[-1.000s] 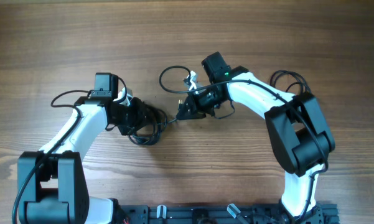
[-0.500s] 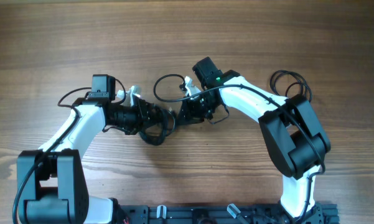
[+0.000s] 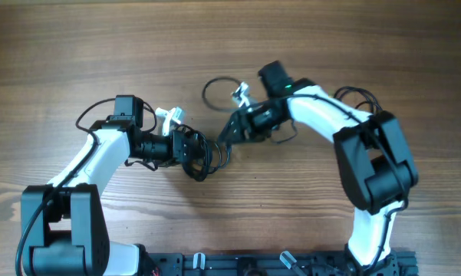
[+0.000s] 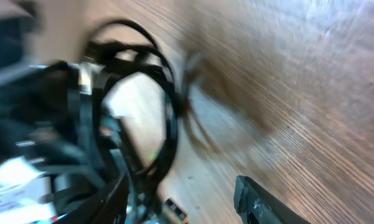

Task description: Untangle cables

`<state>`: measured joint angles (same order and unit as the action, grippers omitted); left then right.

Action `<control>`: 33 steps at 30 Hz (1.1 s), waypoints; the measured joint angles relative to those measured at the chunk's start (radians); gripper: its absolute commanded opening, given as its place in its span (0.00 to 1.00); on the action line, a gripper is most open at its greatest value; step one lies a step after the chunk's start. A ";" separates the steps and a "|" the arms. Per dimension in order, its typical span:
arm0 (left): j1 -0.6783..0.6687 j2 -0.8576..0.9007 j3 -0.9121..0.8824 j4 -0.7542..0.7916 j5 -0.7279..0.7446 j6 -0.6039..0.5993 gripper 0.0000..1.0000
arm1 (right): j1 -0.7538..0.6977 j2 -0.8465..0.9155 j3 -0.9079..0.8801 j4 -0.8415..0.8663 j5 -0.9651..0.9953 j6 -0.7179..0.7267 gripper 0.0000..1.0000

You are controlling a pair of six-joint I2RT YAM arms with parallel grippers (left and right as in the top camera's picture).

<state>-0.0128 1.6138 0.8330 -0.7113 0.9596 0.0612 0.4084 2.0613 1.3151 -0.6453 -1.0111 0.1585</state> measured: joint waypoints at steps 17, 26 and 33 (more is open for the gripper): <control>-0.023 0.000 0.000 -0.007 0.001 0.144 0.04 | 0.114 0.000 0.000 0.138 -0.161 -0.038 0.38; -0.106 0.004 0.000 -0.010 -0.011 0.144 0.04 | 0.137 -0.001 0.000 0.176 -0.060 0.054 0.04; -0.106 0.006 0.000 -0.018 -0.081 0.128 0.04 | 0.111 -0.001 0.000 0.122 0.113 0.061 0.04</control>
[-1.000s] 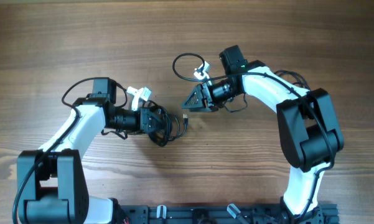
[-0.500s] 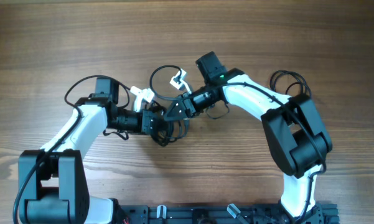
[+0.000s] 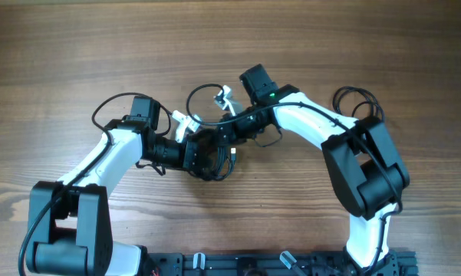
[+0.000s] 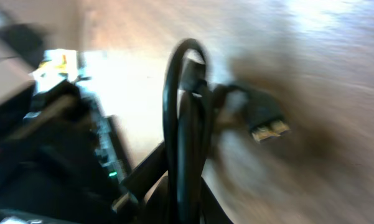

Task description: Untangle cables

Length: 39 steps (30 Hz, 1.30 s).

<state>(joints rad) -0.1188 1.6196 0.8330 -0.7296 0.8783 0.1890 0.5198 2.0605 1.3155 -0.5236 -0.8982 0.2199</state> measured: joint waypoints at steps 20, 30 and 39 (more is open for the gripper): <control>0.232 0.000 -0.001 0.028 0.092 -0.231 0.05 | -0.172 0.000 0.000 -0.125 0.460 0.002 0.04; 0.288 0.000 -0.001 0.010 0.098 -0.248 0.04 | -0.192 0.000 0.000 -0.111 0.454 -0.001 0.04; 0.375 0.000 -0.001 0.005 -0.143 -0.472 0.04 | -0.188 -0.008 0.009 -0.147 0.563 0.019 0.04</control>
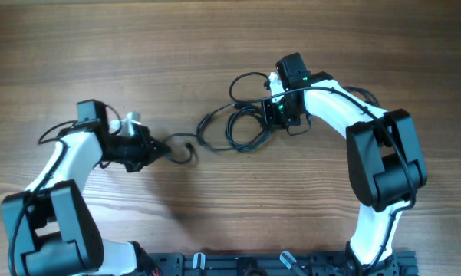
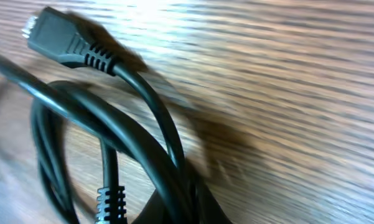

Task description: Untangle cables

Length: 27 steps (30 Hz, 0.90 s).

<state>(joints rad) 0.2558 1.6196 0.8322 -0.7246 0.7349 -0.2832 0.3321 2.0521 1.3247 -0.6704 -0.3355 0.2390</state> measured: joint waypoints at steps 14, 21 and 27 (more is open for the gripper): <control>0.572 0.000 -0.016 -0.081 0.015 -0.085 0.04 | 0.021 -0.012 0.006 -0.014 0.108 0.003 0.05; 0.578 0.000 -0.021 -0.069 -0.005 -0.098 0.04 | 0.015 -0.012 0.006 0.000 0.041 -0.006 0.29; 0.506 0.000 -0.022 -0.056 -0.085 -0.101 0.04 | -0.020 -0.012 0.006 0.022 -0.066 -0.079 0.54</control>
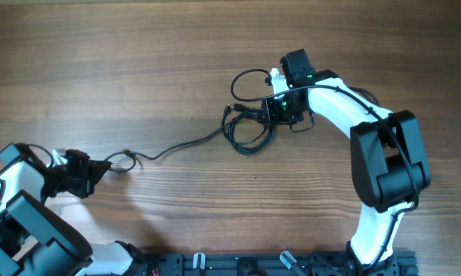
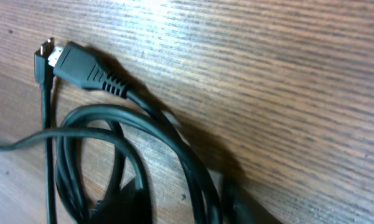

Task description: Untangle cables

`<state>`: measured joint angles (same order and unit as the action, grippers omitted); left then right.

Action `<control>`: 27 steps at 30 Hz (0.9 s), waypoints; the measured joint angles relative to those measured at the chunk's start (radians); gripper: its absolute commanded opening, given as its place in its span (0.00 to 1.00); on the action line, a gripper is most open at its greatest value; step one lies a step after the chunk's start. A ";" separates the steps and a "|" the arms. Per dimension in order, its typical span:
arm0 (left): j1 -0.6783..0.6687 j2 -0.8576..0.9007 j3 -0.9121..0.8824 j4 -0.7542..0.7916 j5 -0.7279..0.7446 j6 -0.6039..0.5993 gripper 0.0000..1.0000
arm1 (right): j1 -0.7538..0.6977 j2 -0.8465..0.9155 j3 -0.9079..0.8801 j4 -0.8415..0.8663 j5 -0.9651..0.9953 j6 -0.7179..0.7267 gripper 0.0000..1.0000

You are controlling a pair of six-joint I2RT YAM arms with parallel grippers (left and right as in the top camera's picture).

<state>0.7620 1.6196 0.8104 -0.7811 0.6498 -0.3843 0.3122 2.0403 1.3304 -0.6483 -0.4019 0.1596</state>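
A thick black cable (image 1: 248, 132) lies coiled at the table's middle right, with a second loop (image 1: 249, 79) behind it. Its flat plug (image 2: 78, 62) rests on the wood. A thin black cable (image 1: 180, 144) runs out of the coil leftward to my left gripper (image 1: 100, 168), which is shut on its end at the lower left. The thin cable's small plug (image 2: 45, 48) lies beside the flat plug. My right gripper (image 1: 274, 113) sits low on the coil; in the right wrist view its fingers (image 2: 130, 202) stand apart with a thick strand (image 2: 196, 168) passing between them.
The wooden table (image 1: 138, 61) carries nothing else. Another dark cable loop (image 1: 362, 96) lies behind the right arm's upper link. The arm bases and a black rail (image 1: 276, 264) line the front edge.
My left gripper has moved farther left and toward the front edge, drawing the thin cable out longer from the coil. The right gripper, then shut on the thick cable, now has its fingers apart.
Both grippers were close together at the tangled bundle in the middle. Then they met over it, the right one gripping cable. Later the arms stood apart, thin cable trailing left and coil at the right. Now the thin cable stretches far to the left.
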 measured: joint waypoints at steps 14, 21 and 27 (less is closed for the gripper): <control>-0.101 0.000 0.000 0.026 -0.059 -0.004 0.04 | -0.001 -0.130 0.171 -0.224 -0.063 -0.042 0.82; -0.160 0.000 0.000 0.034 -0.066 -0.003 0.04 | 0.038 -0.130 0.127 -0.238 -0.153 -0.043 0.65; -0.238 0.000 0.000 0.042 -0.070 -0.004 0.04 | 0.142 -0.130 0.079 -0.189 -0.087 0.061 0.45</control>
<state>0.5240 1.6196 0.8104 -0.7387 0.5800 -0.3882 0.4538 1.9102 1.4094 -0.8371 -0.4892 0.2203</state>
